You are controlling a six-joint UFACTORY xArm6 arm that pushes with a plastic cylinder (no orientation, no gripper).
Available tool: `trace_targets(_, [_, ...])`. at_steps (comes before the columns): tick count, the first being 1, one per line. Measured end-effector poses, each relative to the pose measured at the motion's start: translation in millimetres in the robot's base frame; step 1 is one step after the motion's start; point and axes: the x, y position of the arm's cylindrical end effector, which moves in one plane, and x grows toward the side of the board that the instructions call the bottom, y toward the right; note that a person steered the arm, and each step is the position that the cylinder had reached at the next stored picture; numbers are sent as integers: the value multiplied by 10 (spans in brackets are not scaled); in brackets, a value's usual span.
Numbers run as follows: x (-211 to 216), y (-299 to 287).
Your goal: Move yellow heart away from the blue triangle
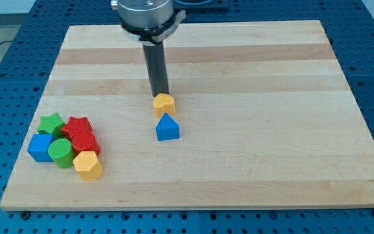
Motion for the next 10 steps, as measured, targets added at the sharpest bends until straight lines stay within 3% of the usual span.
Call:
trace_targets(3, [345,-1068])
trace_targets(4, [757,-901])
trace_targets(5, [715,-429])
trace_targets(7, [-62,882])
trace_targets(8, [-204,1153])
trace_targets(9, [-25,1313])
trace_targets(10, [404,1877])
